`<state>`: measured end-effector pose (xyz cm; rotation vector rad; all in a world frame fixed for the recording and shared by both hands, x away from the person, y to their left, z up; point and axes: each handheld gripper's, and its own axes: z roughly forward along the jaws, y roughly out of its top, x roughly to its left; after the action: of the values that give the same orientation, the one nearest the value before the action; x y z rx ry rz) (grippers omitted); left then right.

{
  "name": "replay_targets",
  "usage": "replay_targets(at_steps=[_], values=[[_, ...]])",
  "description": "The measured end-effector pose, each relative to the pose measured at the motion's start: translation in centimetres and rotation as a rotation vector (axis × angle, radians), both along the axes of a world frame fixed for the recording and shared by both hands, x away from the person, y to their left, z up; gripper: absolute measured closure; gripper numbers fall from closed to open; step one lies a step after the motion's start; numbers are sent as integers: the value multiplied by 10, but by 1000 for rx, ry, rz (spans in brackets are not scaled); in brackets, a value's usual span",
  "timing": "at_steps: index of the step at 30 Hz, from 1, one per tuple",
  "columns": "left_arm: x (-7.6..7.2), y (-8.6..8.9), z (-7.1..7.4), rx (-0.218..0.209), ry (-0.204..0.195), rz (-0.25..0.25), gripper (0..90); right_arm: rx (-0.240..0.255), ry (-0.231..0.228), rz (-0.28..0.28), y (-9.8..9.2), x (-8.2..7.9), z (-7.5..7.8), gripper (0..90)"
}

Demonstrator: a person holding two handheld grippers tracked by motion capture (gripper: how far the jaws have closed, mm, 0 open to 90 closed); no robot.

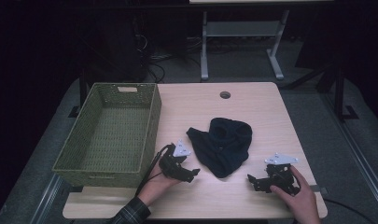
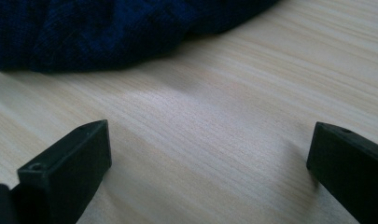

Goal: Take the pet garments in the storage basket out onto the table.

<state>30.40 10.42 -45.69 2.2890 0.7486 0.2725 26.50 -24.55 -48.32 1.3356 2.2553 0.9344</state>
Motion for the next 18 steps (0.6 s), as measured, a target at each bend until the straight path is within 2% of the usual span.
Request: replay_targets(at_steps=[4, 7, 10, 13, 18], values=[[-3, 2, -9, 23, 29, 5, 150, 0, 0, 0, 0, 0, 0, 0], [-5, 2, -13, 25, 26, 4, 134, 0, 0, 0, 0, 0, 0, 0], [-8, 2, -16, 20, -5, 4, 134, 3, 0, -3, 0, 0, 0, 0], [-11, 6, -20, -25, -38, 4, 129, 2, 0, -2, 0, 0, 0, 0], [-12, 7, -21, -31, -42, 12, 130, 3, 0, -3, 0, 0, 0, 0]])
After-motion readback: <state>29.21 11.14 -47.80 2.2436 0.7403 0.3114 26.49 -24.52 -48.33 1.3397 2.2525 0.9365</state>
